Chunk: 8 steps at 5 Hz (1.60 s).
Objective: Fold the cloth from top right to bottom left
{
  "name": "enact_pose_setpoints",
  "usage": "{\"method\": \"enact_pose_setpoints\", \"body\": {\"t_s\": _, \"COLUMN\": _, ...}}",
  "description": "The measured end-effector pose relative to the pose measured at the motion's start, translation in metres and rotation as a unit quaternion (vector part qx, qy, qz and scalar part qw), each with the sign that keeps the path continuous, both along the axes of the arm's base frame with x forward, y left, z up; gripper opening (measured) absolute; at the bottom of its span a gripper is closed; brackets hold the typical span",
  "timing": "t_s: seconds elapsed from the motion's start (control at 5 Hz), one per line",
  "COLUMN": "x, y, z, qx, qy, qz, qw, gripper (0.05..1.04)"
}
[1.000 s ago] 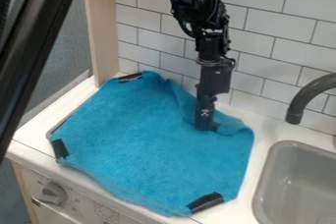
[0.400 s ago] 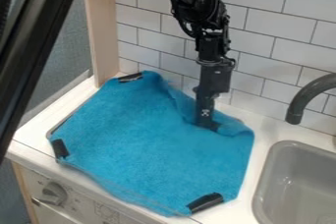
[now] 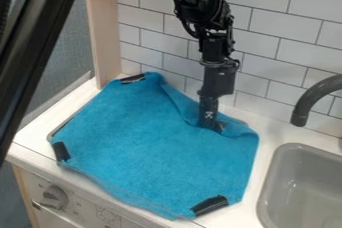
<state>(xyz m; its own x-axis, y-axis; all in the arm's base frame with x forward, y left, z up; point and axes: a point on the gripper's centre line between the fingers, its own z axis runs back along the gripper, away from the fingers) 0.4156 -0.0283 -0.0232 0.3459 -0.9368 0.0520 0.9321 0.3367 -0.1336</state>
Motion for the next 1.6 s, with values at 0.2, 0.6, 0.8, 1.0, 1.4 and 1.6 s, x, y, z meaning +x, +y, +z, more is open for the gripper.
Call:
{"method": "enact_pose_setpoints", "body": {"t_s": 0.2, "x": 0.0, "y": 0.002, "z": 0.0, "qx": -0.005, "qy": 0.001, "qz": 0.007, "qw": 1.0, "gripper": 0.055}}
{"method": "enact_pose_setpoints", "body": {"t_s": 0.6, "x": 0.002, "y": 0.001, "z": 0.009, "qx": -0.013, "qy": -0.01, "qz": 0.012, "qw": 0.9998, "gripper": 0.054}}
{"method": "enact_pose_setpoints", "body": {"t_s": 0.8, "x": 0.0, "y": 0.002, "z": 0.029, "qx": -0.013, "qy": -0.023, "qz": 0.016, "qw": 0.9995, "gripper": 0.054}}
{"method": "enact_pose_setpoints", "body": {"t_s": 1.0, "x": -0.004, "y": 0.007, "z": 0.041, "qx": -0.016, "qy": -0.029, "qz": 0.017, "qw": 0.9993, "gripper": 0.054}}
{"method": "enact_pose_setpoints", "body": {"t_s": 1.4, "x": -0.028, "y": 0.037, "z": 0.068, "qx": 0.001, "qy": -0.02, "qz": -0.01, "qw": 0.9998, "gripper": 0.054}}
{"method": "enact_pose_setpoints", "body": {"t_s": 1.6, "x": -0.045, "y": 0.049, "z": 0.075, "qx": 0.03, "qy": 0.004, "qz": -0.039, "qw": 0.9988, "gripper": 0.054}}
